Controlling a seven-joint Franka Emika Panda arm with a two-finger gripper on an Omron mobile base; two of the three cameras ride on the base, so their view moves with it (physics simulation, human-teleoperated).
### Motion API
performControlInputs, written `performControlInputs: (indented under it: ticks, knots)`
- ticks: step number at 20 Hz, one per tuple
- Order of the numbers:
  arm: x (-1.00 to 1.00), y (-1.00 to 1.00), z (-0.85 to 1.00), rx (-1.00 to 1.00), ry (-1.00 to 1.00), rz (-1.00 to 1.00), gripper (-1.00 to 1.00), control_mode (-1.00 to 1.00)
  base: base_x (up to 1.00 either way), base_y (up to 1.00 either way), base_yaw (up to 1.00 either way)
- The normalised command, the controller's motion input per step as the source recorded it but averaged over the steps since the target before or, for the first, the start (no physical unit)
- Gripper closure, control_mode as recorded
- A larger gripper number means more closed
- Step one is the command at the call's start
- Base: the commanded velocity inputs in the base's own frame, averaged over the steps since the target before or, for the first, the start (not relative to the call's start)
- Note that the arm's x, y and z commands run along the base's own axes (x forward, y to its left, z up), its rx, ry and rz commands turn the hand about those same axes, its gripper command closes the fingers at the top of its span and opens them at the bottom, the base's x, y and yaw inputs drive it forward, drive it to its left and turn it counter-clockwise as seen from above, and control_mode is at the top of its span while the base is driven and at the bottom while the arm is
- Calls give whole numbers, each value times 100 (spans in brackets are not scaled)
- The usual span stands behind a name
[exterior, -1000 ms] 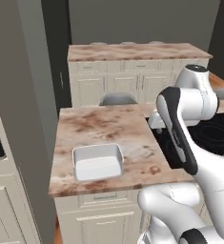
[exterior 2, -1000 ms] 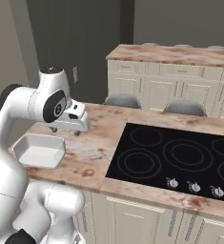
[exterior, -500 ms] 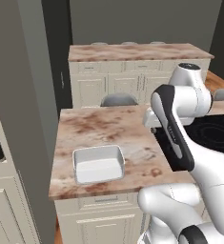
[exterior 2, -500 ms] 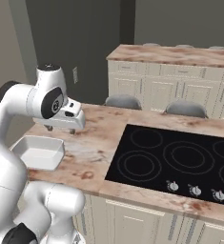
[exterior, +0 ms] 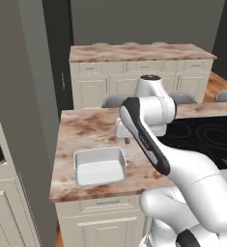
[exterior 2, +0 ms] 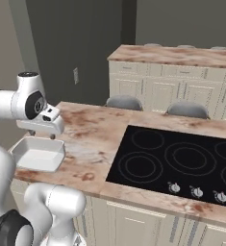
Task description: Pick the teapot and tupperware and place them in the sink. Then turn on the water.
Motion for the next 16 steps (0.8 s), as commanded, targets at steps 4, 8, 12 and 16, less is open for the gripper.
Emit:
performControlInputs:
  ticks: [4, 8, 12, 16]
  knots:
    - [34, 13, -30, -7, 1, -10, -100, -100, 0, 0, 0]
    - [70, 6, -49, -4, 2, -8, -100, -100, 0, 0, 0]
    - [57, 1, -51, 1, 0, -2, -100, -100, 0, 0, 0]
    - [39, 0, -27, 8, 2, 0, -100, -100, 0, 0, 0]
